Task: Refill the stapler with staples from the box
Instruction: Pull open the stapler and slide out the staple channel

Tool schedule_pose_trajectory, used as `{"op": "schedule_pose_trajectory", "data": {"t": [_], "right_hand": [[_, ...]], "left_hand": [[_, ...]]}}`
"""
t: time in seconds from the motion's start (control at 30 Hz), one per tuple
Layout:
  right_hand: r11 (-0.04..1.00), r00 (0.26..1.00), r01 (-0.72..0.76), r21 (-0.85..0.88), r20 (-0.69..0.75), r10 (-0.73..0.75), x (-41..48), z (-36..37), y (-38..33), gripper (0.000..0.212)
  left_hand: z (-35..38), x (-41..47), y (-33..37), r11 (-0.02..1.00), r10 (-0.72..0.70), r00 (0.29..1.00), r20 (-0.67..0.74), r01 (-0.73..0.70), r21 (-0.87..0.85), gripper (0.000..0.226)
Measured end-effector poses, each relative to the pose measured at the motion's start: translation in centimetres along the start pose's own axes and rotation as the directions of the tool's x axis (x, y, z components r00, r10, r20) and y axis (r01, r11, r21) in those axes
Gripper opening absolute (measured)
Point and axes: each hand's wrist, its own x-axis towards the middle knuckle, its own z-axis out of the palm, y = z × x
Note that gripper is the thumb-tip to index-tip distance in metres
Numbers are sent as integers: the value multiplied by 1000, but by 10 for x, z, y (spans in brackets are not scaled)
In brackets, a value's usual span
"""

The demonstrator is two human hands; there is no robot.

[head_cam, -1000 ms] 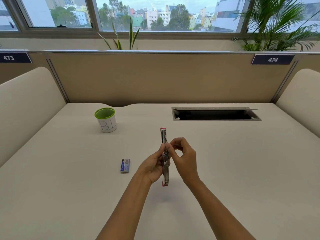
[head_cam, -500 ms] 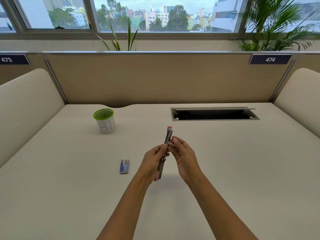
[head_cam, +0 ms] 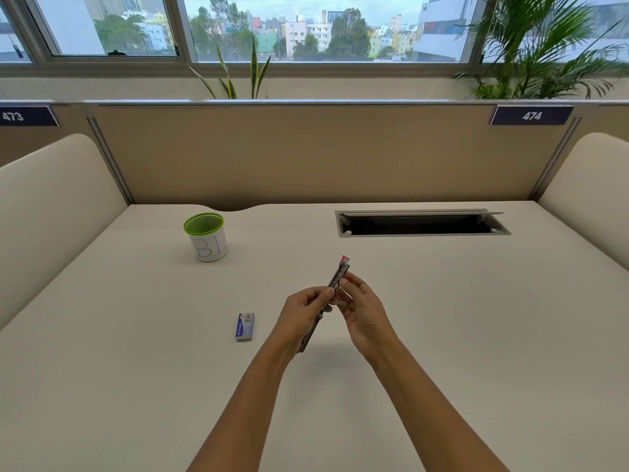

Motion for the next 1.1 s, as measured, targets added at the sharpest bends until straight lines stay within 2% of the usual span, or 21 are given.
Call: {"op": "schedule_pose_trajectory", "data": {"t": [0.33, 0.43, 0.57, 0.67, 0.97, 1.1], "right_hand": [[992, 998, -61, 110, 8, 61, 0, 1, -2, 19], [997, 999, -35, 72, 3, 35, 1, -1, 1, 16], [993, 998, 57, -101, -22, -59, 2, -2, 4, 15], [985, 998, 69, -157, 6, -69, 3, -5, 3, 16], [992, 995, -66, -106, 64, 73, 5, -9, -1, 26], [996, 996, -84, 44, 21, 83, 5, -10, 2, 27]], "left_hand": [[0, 0, 2, 1000, 9, 1000, -7, -9, 30, 14], [-2, -1, 3, 999, 10, 1000, -4, -10, 41, 14], [-2, -2, 4, 998, -12, 1000, 4, 12, 57, 15], [-4, -2, 5, 996, -16, 1000, 5, 15, 89, 15], [-5, -1, 1, 991, -41, 999, 13, 39, 130, 16], [-5, 2, 1, 989, -31, 999, -37, 36, 144, 14]]}}
